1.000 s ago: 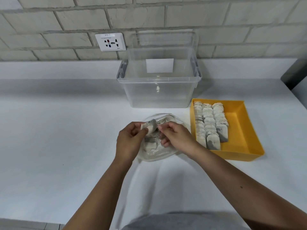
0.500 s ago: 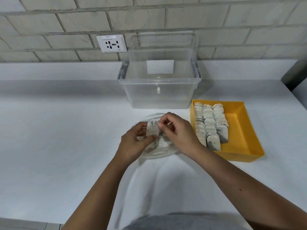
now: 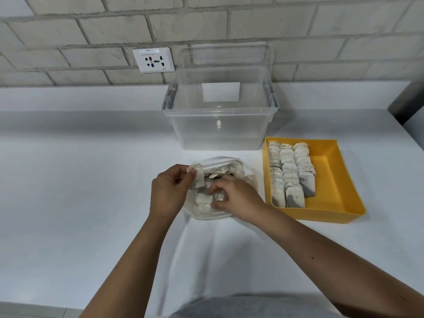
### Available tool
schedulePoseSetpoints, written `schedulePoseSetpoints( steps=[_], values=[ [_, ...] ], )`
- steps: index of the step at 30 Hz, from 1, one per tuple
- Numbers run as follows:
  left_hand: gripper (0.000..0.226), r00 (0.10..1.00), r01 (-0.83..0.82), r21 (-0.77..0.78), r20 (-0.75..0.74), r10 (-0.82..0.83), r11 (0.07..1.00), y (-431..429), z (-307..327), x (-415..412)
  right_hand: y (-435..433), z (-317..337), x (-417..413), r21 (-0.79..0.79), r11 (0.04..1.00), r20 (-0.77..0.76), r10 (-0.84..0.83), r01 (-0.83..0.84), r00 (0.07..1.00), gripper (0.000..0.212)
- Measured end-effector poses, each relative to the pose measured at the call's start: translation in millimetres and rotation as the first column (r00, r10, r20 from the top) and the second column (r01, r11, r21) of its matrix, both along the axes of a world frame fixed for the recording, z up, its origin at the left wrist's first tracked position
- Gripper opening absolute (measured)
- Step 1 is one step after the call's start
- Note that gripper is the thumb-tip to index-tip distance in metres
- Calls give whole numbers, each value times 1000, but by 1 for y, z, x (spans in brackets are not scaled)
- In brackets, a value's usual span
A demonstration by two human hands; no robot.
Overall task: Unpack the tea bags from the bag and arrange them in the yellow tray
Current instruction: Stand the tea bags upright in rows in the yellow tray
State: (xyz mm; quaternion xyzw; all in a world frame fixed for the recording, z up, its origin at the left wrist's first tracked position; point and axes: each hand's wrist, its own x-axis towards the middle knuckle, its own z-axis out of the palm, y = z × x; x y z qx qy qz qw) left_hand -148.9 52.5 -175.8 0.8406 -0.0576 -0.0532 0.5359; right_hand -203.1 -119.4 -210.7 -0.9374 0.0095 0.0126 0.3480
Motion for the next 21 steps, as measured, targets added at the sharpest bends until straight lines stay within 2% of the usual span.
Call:
schedulePoseSetpoints(
  steps=[4, 10, 12, 14, 17, 19, 21],
  values=[
    [10, 1000, -11, 11, -5, 11, 1000, 1, -1, 0, 4, -3, 3, -142, 990, -41, 2, -8, 999, 41],
    [13, 998, -66, 18, -5, 66, 998, 1, 0, 0, 5, -10, -5, -244, 967, 95, -53, 75, 994, 13],
    [15, 997, -83, 9, -11, 83, 997, 1, 1, 0, 5, -10, -8, -237, 967, 126, -64, 93, 990, 14],
    [15, 996, -86, -1, -19, 86, 996, 0, 2, 0, 6, -8, -6, -233, 969, 138, -48, 79, 989, 25],
    [15, 996, -80, 12, -28, 80, 997, -3, 2, -2, 12, -6, 2, -293, 956, 39, -17, 28, 999, 42],
    [15, 997, -74, 20, -33, 75, 997, -4, 3, -2, 16, -8, 6, -286, 958, 27, -29, 36, 999, 35],
    [15, 997, -73, 26, -34, 73, 997, -2, 4, -3, 16, -6, 6, -211, 975, 39, -61, 68, 997, 21]
  ],
)
